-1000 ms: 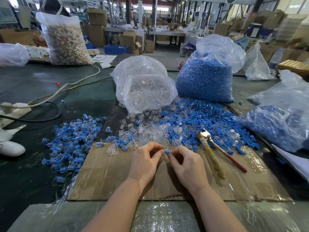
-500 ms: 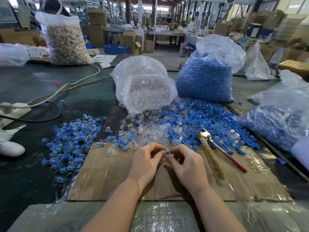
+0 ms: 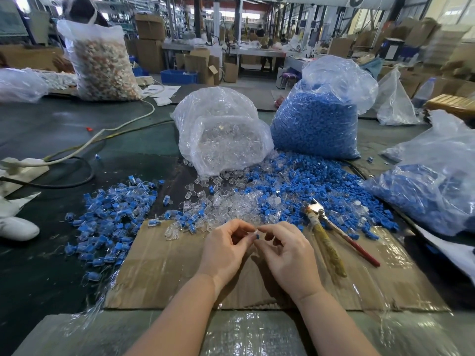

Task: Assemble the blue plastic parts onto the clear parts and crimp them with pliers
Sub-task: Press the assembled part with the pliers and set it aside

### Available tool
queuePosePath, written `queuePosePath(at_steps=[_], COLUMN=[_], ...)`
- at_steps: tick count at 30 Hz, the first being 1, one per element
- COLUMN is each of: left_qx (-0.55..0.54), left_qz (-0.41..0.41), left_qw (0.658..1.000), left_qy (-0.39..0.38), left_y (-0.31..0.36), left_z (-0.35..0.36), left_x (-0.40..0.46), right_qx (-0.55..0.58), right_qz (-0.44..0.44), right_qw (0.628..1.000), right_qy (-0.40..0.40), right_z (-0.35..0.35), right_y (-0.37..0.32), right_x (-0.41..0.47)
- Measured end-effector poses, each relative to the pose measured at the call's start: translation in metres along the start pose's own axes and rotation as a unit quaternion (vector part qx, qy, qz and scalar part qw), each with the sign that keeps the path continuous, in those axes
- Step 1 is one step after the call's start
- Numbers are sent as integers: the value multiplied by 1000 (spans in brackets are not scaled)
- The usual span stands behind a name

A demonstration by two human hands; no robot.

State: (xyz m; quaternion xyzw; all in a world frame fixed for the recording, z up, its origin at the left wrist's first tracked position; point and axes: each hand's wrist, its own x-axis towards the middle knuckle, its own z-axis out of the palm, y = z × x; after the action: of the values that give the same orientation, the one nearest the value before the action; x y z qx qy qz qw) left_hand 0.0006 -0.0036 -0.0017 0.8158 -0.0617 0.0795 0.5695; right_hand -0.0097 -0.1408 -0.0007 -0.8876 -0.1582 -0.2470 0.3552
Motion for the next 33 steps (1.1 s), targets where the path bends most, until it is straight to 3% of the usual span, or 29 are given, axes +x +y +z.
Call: queuePosePath(at_steps=[3, 5, 8, 10, 15, 22, 26, 29, 33], left_qx=[-1, 6, 0, -8, -28, -131, -269, -301, -291], left_qz=[-12, -13, -15, -15, -26, -82, -163, -182, -198], left_qw=[1000, 1000, 1000, 1000, 999, 987, 948, 933, 932], left_qy=[4, 6, 8, 7, 5, 33, 55, 78, 90], left_y=[-1, -1, 0, 1, 3, 2, 4, 5, 5], left_z=[0, 1, 0, 0, -2, -4, -4, -4, -4], left_x=[0, 0, 0, 0, 2, 7, 13, 17, 19], right_qx=[-95, -196, -342, -368, -381, -327, -128, 36, 101], right_qz=[14, 102, 289, 359, 374, 335, 289, 315, 344], right_qw=[994, 974, 893, 848, 826, 869, 925, 909, 877], right_qy=[53, 56, -49, -127, -182, -161, -212, -270, -318], right_z=[-7, -18, -37, -48, -53, -57, -54, -50, -52], right_y=[2, 5, 18, 26, 34, 19, -5, -26, -42], right_x=[2, 7, 14, 15, 16, 24, 25, 26, 28])
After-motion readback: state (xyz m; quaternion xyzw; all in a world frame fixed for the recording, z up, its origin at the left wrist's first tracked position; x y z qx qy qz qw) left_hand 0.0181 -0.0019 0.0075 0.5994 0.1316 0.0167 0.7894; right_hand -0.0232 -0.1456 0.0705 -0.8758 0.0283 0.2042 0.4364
